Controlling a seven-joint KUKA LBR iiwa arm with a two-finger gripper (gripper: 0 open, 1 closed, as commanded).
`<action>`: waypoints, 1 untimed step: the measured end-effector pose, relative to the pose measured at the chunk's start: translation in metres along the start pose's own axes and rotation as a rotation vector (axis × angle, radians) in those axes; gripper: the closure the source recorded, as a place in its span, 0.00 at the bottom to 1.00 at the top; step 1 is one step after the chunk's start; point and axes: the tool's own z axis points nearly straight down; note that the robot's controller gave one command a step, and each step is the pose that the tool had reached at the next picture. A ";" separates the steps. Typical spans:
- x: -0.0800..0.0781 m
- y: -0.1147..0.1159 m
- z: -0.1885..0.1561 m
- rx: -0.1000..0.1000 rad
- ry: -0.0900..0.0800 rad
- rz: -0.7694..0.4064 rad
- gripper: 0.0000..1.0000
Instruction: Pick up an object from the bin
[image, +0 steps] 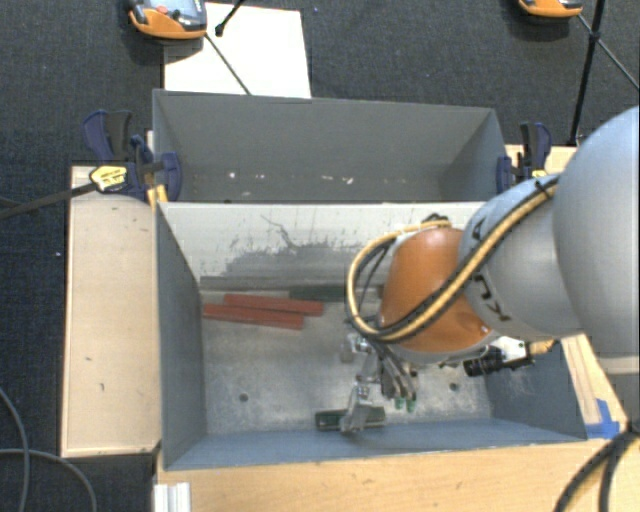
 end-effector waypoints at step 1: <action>0.000 0.010 0.013 0.003 -0.001 -0.065 0.00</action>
Offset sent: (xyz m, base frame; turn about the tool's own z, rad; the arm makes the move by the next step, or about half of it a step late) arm -0.0034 -0.0063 -0.0205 -0.3299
